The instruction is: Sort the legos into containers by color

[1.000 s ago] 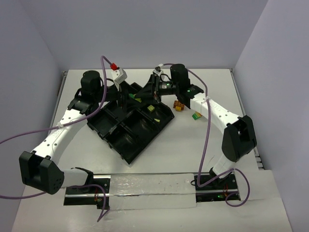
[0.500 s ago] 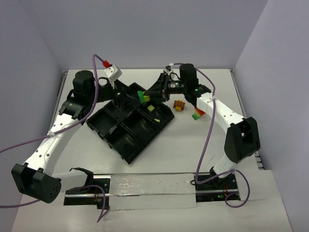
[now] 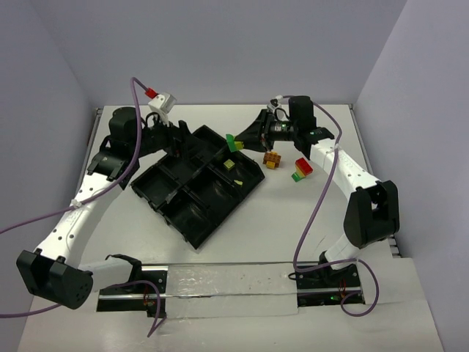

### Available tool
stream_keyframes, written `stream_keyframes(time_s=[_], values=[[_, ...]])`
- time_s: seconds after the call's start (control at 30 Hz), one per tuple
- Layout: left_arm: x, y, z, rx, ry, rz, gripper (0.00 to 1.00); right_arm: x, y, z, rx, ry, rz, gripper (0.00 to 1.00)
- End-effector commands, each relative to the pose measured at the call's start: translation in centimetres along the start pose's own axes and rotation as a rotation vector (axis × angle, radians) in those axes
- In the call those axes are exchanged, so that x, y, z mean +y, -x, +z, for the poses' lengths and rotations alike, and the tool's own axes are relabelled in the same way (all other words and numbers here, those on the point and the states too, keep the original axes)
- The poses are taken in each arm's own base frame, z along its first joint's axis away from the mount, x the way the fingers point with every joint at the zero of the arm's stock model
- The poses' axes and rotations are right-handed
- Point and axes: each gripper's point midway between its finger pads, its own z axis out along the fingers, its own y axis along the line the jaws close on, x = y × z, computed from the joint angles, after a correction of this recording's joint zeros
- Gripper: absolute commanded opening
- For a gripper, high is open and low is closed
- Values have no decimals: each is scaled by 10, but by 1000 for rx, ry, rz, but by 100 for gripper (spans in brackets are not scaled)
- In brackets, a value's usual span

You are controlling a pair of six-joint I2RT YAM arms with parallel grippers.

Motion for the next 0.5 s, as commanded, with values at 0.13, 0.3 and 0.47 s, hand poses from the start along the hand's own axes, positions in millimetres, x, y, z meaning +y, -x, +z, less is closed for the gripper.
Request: stream_keyframes(time_s=[0.13,0.3,0.47], values=[[-27,-23,16,28,-178,5,99,38,-7,-9,80,115,-86,0],[-39,-26,19,23,-250,86,96,47,-21,-6,163,157,-103,0],[-44,-26,29,23,-291,121,88,58,-35,-2,222,210,-115,0]])
